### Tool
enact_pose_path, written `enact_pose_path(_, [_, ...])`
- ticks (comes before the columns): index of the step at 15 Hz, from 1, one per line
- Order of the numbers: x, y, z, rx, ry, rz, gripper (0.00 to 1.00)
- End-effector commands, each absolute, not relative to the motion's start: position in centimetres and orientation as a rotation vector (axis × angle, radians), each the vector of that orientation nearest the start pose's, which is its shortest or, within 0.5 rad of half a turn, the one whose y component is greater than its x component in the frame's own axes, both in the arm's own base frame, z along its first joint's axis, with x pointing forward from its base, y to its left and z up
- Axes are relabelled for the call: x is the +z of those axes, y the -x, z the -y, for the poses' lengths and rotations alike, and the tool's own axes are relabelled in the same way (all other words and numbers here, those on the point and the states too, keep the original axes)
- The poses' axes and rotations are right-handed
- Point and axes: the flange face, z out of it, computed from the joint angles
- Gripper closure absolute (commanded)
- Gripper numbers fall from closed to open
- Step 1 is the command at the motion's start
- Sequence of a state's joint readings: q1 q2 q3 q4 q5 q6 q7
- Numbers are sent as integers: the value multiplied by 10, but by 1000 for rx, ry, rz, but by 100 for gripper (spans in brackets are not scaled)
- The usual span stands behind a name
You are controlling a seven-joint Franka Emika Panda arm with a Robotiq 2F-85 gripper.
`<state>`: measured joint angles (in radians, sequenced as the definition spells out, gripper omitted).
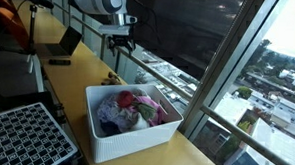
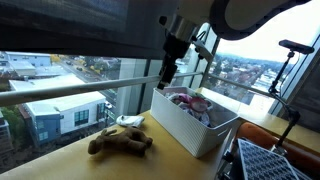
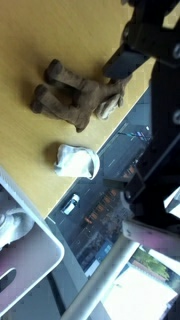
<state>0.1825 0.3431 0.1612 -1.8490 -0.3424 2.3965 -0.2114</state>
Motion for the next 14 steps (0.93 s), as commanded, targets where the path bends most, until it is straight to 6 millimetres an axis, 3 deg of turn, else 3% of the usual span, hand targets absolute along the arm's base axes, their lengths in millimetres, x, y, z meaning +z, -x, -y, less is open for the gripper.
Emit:
enact_pose_path(1, [321,-644,-223,-329,3023,1275,0])
enact_pose_path(5, [263,-662,-230,-233,2996,1284,0])
enact_pose_path(14, [183,-677,-261,-133,2919,1326,0])
